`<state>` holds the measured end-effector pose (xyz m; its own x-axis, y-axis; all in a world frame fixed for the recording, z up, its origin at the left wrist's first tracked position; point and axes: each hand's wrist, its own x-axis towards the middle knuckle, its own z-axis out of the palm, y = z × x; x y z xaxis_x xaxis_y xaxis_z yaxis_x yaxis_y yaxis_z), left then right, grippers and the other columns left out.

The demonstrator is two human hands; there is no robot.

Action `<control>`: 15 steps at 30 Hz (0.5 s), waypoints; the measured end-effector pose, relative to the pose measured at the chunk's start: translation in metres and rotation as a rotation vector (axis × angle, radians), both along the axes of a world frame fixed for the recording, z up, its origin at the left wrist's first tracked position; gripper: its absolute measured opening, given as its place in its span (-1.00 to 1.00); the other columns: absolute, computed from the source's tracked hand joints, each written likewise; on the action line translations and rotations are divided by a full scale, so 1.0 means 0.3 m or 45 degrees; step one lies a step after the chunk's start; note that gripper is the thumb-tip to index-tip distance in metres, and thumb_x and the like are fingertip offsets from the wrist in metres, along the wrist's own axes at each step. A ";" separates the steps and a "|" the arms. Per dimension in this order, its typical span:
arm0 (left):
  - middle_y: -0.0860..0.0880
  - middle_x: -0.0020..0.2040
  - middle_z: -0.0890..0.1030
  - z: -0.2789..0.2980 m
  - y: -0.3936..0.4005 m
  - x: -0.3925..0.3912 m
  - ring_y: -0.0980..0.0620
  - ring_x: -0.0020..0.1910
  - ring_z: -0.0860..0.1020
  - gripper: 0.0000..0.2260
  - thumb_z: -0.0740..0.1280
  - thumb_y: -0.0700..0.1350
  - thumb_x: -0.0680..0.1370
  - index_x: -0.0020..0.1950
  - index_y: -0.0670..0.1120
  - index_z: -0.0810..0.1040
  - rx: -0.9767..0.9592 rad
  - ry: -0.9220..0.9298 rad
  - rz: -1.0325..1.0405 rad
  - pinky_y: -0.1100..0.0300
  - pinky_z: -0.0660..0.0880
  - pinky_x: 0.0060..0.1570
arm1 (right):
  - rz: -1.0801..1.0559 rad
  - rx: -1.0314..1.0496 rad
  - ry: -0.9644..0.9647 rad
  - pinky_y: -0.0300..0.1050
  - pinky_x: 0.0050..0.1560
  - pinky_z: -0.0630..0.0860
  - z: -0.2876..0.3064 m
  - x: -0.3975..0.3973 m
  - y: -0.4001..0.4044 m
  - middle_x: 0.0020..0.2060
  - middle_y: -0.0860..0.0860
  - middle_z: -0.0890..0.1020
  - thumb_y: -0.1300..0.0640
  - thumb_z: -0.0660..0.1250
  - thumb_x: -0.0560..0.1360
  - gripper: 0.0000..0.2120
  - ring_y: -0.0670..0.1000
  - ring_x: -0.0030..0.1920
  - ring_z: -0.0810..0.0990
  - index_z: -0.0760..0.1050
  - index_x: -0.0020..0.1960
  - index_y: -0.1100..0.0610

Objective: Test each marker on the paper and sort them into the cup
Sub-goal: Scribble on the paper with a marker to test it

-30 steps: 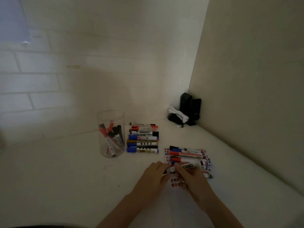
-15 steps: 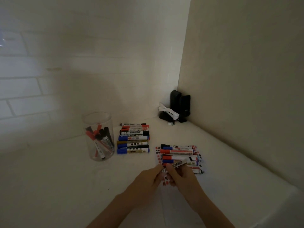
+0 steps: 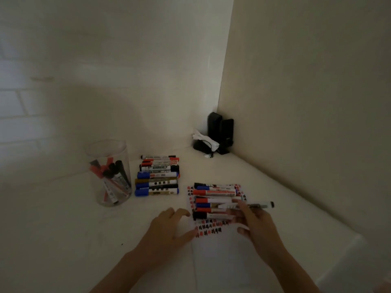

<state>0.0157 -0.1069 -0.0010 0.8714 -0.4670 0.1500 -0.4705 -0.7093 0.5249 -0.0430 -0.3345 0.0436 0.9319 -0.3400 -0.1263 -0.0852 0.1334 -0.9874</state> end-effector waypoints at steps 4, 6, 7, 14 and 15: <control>0.10 -0.03 0.34 -0.051 -0.014 0.036 0.12 -0.05 0.34 -0.74 0.04 0.17 0.62 0.28 0.24 0.35 0.064 -0.193 -0.010 0.20 0.29 0.01 | -0.017 -0.160 -0.016 -0.16 -0.36 0.48 -0.028 -0.004 -0.033 -0.19 0.10 0.71 0.05 0.34 0.52 -0.80 0.02 -0.21 0.65 0.62 0.02 0.17; 0.08 -0.05 0.34 -0.059 -0.034 0.054 0.13 -0.10 0.34 -0.68 -0.01 0.21 0.59 0.27 0.22 0.39 0.034 -0.225 -0.003 0.21 0.30 -0.04 | -0.031 -0.364 -0.027 -0.18 -0.36 0.50 -0.043 0.004 -0.040 -0.31 0.10 0.67 0.05 0.38 0.48 -0.79 -0.01 -0.33 0.59 0.61 -0.01 0.19; 0.08 -0.07 0.35 -0.063 -0.039 0.062 0.14 -0.12 0.35 -0.64 -0.03 0.23 0.57 0.25 0.22 0.41 -0.005 -0.235 -0.004 0.21 0.32 -0.06 | -0.026 -0.463 -0.030 -0.19 -0.38 0.51 -0.050 0.011 -0.043 -0.37 0.09 0.63 0.05 0.39 0.48 -0.79 -0.04 -0.40 0.56 0.60 -0.03 0.20; 0.12 -0.15 0.36 -0.095 -0.029 0.077 0.23 -0.21 0.34 -0.64 0.06 0.30 0.52 0.07 0.20 0.54 -0.093 -0.314 -0.020 0.32 0.28 -0.18 | -0.063 -0.740 -0.069 -0.41 -0.45 0.45 -0.137 0.054 -0.030 -0.41 -0.07 0.62 0.07 0.36 0.51 -0.85 -0.22 -0.47 0.57 0.58 -0.15 0.14; 0.13 -0.15 0.36 -0.097 -0.030 0.079 0.24 -0.21 0.34 -0.62 0.05 0.31 0.52 0.06 0.18 0.56 -0.114 -0.308 0.003 0.32 0.26 -0.18 | -0.078 -0.775 -0.074 -0.43 -0.44 0.45 -0.150 0.053 -0.026 -0.43 -0.08 0.62 0.07 0.35 0.51 -0.85 -0.23 -0.45 0.58 0.58 -0.17 0.13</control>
<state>0.0394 -0.1160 -0.0301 0.8062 -0.4404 0.3951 -0.5884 -0.6662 0.4582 -0.0271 -0.3423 -0.0013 0.9079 -0.3882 0.1580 -0.0387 -0.4531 -0.8906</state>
